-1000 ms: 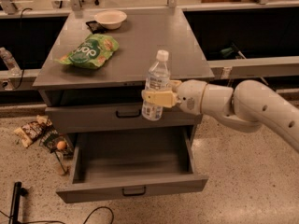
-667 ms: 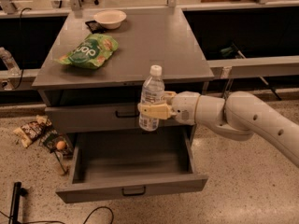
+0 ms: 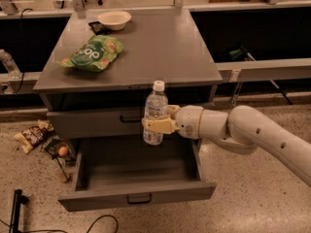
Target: Place blue plastic bottle into middle drawer
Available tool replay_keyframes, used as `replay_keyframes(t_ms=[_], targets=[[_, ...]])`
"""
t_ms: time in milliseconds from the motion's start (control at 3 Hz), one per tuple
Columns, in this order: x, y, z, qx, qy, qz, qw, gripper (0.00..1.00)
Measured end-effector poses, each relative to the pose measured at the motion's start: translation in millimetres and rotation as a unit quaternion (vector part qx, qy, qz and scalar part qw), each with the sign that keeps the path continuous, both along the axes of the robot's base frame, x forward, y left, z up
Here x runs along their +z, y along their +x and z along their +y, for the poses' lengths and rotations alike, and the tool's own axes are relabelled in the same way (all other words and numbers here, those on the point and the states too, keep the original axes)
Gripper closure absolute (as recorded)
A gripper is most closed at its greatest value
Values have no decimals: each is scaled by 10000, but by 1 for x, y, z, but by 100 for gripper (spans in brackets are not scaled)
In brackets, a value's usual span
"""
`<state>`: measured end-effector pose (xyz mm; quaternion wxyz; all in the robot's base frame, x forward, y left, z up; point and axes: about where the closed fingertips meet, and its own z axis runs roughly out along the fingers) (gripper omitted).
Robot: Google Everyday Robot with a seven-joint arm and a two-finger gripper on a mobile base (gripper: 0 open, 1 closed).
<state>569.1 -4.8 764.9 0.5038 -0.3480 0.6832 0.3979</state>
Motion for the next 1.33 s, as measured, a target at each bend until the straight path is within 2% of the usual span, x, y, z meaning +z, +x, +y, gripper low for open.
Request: replay_keyframes(t_ms=[333,667,1000,1333], targets=[[-15,-5,1,-44,-32,156,9999,100],[-68,-23,-11,-145,-157,275,9994,100],[-109,-28,-26,-188,-401,107,9990,100],[-145,-27,-43,-342,-738,-66,9967,100]])
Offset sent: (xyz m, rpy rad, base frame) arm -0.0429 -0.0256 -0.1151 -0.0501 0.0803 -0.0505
